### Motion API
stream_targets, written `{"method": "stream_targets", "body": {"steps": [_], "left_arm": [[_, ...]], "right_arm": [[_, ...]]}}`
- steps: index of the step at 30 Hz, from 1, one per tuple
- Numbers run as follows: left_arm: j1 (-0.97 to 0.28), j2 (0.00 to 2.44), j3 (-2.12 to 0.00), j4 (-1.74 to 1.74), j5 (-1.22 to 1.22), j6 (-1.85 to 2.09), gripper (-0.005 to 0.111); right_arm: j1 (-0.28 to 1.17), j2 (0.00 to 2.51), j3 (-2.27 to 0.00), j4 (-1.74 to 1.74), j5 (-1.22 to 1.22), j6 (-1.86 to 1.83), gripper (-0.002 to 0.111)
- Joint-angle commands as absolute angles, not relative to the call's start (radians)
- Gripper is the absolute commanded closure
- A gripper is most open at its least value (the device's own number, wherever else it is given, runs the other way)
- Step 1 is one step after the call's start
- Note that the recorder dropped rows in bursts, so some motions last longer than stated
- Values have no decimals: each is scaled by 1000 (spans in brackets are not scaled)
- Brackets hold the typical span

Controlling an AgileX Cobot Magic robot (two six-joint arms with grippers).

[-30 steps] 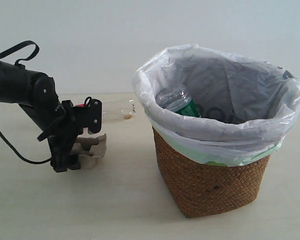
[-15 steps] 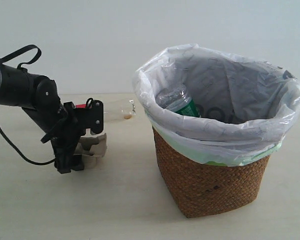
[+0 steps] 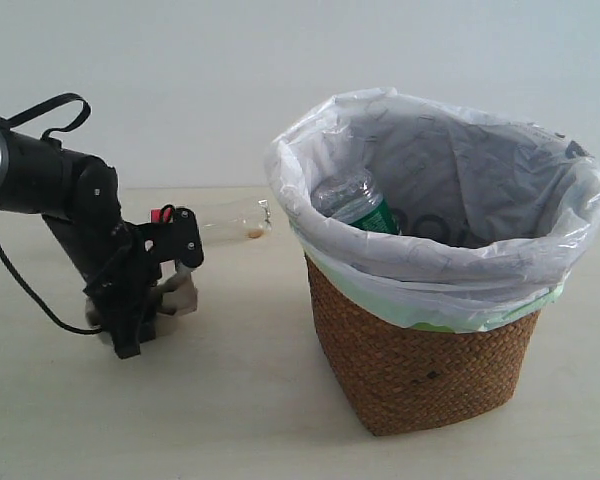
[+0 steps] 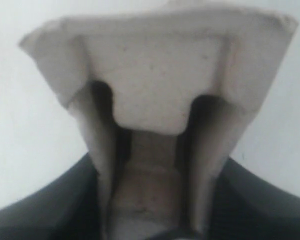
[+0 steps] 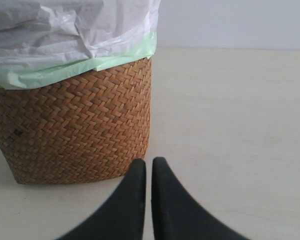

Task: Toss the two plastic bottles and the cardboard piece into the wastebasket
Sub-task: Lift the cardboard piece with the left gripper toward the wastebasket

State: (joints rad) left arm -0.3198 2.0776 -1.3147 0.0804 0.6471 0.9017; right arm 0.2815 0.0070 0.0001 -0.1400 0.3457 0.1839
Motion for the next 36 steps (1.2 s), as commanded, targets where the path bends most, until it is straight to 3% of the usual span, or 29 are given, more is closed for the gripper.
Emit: {"method": "stream_targets", "body": {"steps": [1,10,22,27,36], "left_arm": [[-312,1958,-1313,114,710,765,103],[-117,1603,-1299,-298,815,671,103],[236,1216,-1040,-291,773,202,103],[146,1218,-1030,-610,790,370,103],[-261,1277,-1169,-1678,766,948,103]], "right_arm": [[278,0,0,-141,335,177,108],[278,0,0,-141,335,177,108],[278,0,0,-141,335,177,108],[278,0,0,-141,335,177,108],[278,0,0,-141,335,177,108]]}}
